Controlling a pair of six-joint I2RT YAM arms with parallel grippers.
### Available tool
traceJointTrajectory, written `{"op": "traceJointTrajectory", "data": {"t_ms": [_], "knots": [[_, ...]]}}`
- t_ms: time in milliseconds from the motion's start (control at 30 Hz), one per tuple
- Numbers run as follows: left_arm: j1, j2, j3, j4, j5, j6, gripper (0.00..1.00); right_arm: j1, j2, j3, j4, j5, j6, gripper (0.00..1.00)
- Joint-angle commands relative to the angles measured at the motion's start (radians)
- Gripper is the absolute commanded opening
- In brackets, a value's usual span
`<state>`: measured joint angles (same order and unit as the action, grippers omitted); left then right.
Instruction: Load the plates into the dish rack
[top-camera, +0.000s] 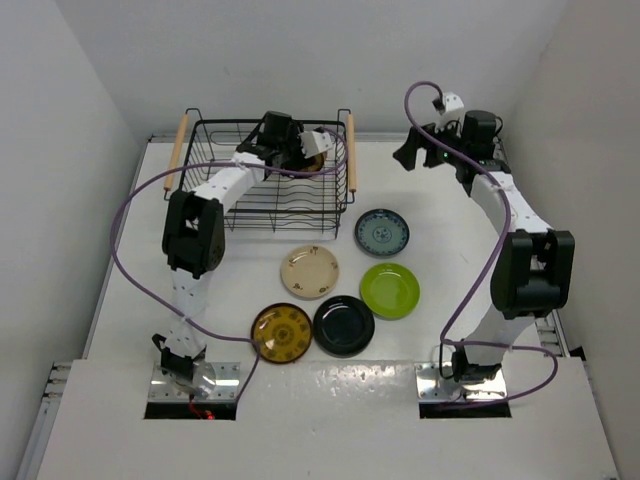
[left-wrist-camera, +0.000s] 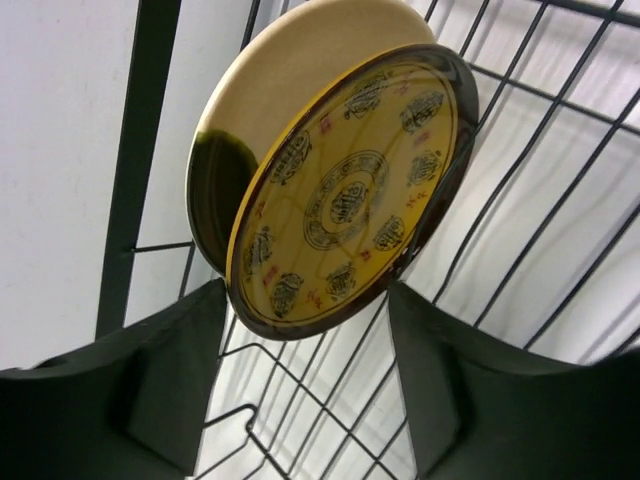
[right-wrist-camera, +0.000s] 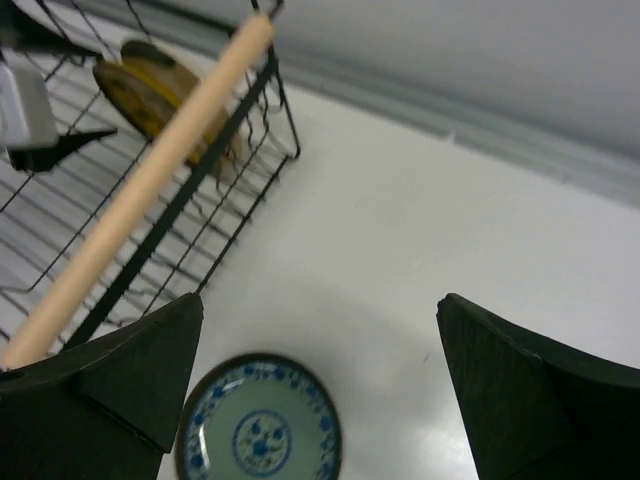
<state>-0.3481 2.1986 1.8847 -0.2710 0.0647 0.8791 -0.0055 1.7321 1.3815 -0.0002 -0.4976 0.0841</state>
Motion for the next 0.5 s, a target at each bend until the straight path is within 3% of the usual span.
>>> {"op": "traceJointTrajectory", "data": {"t_ms": [0, 267, 467], "knots": [[-0.003, -0.077, 0.056, -0.046, 0.027, -0.084, 0.72, 0.009, -0.026, -0.082, -0.014, 0.002, 0.101, 1.00], [0.015, -0.108, 0.056, -0.077, 0.072, -0.190, 0.91, 0.010, -0.025, -0.151, -0.155, 0.250, 0.181, 1.00], [0.024, -0.138, 0.056, -0.086, 0.092, -0.328, 0.98, 0.013, 0.023, -0.183, -0.187, 0.281, 0.276, 1.00]]}}
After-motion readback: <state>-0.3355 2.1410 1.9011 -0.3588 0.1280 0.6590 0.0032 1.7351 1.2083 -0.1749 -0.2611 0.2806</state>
